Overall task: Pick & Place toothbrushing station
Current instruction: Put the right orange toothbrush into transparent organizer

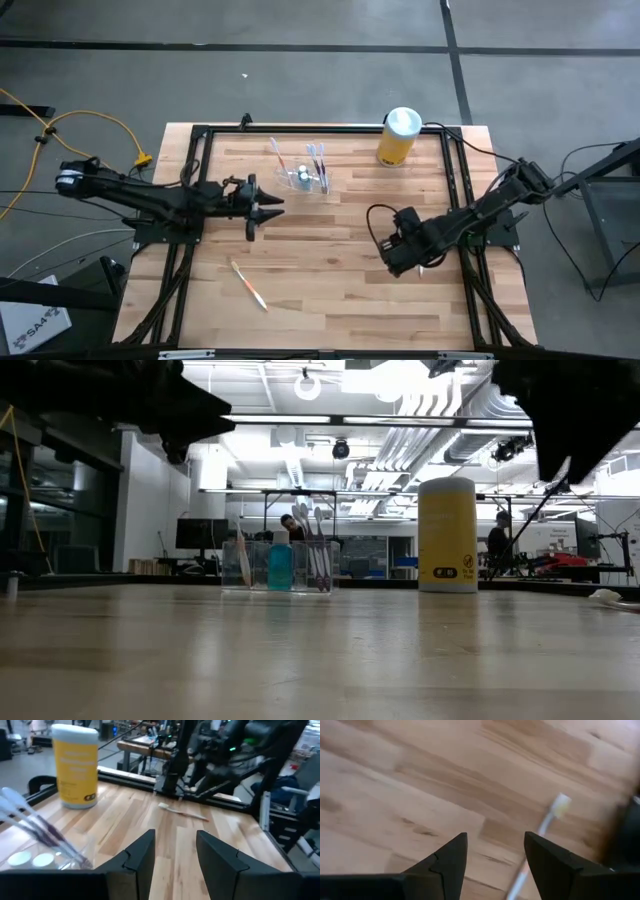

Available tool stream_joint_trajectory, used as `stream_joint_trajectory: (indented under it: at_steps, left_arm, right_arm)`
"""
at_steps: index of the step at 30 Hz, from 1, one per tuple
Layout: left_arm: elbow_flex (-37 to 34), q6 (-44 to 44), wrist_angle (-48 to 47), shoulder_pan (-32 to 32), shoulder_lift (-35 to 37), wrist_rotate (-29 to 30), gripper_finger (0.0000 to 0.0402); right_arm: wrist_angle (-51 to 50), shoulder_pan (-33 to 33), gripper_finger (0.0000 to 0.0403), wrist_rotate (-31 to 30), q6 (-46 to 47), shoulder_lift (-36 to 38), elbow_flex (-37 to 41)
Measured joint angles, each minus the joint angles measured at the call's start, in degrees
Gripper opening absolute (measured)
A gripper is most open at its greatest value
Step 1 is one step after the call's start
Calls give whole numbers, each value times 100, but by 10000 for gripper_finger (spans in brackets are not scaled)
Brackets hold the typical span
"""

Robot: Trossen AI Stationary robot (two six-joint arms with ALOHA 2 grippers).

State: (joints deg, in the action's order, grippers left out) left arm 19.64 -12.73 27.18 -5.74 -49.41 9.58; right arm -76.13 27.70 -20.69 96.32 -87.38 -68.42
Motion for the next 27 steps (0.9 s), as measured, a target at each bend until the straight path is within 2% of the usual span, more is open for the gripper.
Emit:
stream_joint_trajectory:
  at_steps: [7,16,27]
  left_arm:
    - [0,462,383,-161,5,-7,139]
    - [0,997,812,-157,42,-9,139]
    - [0,1041,845,-171,42,-22,139]
  right_arm:
    - [-448,-101,189,634,766,-326,9]
    - [-317,-47,189,910,1337,-874,7]
    - [-173,528,189,1045,1989,-1427,7]
